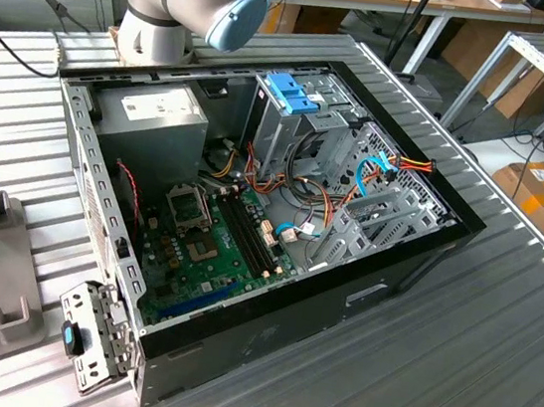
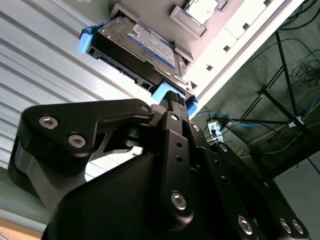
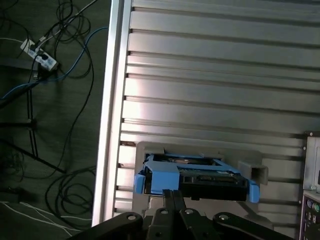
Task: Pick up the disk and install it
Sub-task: 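Pick up the disk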
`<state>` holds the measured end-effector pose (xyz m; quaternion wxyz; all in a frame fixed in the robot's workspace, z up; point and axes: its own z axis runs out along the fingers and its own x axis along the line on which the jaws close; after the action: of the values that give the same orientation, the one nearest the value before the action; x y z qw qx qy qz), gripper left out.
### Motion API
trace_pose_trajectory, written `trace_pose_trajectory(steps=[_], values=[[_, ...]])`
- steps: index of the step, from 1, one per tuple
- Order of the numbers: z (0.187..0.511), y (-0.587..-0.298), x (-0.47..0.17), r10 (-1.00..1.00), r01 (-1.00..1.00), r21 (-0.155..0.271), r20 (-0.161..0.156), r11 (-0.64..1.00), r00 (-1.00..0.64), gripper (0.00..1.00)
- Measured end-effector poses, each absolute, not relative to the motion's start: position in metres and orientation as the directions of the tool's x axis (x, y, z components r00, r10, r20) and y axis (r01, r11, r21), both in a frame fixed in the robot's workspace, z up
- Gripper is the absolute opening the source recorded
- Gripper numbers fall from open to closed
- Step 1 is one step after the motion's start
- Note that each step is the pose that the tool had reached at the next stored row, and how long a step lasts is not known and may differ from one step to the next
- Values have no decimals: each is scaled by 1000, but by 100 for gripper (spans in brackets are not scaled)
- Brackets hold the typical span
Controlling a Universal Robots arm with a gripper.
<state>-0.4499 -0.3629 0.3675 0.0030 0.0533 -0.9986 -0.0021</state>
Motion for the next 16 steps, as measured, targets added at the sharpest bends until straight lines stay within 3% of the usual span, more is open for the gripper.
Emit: trace_pose_trajectory(steps=[16], values=[[367,-363,-450,-164,-164,5,6,986,-986,11]])
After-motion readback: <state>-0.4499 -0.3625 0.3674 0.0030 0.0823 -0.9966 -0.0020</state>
